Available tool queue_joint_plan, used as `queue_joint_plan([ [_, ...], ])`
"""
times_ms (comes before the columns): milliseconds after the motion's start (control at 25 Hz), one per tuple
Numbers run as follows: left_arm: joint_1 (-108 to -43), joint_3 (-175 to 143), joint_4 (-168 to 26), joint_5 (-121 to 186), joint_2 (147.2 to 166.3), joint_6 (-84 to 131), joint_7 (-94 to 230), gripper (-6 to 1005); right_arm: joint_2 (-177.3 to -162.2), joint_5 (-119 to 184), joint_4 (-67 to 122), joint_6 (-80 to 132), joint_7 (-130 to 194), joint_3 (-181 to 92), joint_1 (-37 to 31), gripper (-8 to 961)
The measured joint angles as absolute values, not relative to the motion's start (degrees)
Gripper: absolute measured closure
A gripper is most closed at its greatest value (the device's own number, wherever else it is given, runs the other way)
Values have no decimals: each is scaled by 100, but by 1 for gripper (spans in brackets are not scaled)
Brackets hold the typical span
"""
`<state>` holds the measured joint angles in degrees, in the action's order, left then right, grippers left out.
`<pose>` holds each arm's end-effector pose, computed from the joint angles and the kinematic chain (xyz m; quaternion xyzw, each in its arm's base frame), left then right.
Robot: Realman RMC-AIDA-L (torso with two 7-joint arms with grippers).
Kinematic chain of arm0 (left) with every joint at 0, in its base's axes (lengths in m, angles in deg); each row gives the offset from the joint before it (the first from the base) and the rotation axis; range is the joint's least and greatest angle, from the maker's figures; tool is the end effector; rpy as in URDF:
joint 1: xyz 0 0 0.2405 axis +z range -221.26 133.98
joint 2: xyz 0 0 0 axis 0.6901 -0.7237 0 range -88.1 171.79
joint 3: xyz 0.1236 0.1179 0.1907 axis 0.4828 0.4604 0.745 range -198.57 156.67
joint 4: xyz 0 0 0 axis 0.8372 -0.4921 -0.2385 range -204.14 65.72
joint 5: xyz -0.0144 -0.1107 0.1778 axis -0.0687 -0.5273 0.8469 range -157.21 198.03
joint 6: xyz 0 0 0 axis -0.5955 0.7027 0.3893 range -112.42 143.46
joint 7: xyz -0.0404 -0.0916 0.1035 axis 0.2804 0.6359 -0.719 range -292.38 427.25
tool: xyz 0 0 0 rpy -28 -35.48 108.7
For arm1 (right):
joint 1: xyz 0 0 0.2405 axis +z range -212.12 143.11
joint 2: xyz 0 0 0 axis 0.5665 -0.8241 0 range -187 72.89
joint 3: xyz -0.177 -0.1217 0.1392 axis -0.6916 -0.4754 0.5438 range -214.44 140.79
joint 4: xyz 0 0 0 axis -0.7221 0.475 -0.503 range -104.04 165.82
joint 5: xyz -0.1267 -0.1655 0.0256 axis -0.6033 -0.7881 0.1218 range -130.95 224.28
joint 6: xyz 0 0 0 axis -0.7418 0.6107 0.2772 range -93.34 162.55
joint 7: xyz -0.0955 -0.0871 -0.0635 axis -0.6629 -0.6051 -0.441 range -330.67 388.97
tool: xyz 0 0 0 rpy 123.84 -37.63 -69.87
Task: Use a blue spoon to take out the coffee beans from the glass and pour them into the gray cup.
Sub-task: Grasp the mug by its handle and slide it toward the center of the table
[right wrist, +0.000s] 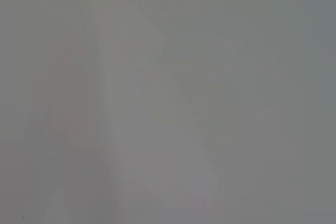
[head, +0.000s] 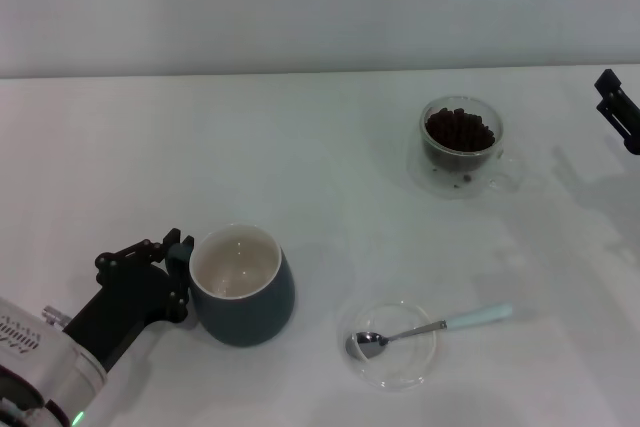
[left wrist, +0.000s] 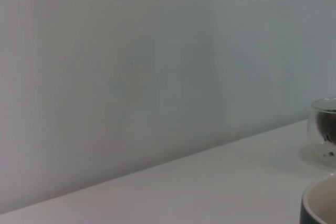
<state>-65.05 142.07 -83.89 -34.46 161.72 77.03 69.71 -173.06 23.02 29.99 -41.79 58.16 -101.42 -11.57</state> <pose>-0.3097 0.2721 -0.1029 -0.8437 -0.1822 -0.2278 0.4507 0.3586 0.3073 0.0275 -0.6782 0.2727 0.3669 0.5753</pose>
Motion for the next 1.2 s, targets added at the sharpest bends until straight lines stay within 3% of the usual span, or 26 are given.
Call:
queue_joint_plan([
  [520,-6467,14210,-8451,-3417,16172,7742,6962,820,-17297,2287,3002,-4186,5815,-10200,-1184,83],
  [960,-6231,14208,-8554,-3309,16156,7990,6695,607,-17297,2284,3026,-4186,5815,-10213,-1210,83],
  [1200,-5909,14209,-8577,-3320,16142,8227,6561,383,-17297,2285,3037,-4185,5815,-10220,-1213,83],
])
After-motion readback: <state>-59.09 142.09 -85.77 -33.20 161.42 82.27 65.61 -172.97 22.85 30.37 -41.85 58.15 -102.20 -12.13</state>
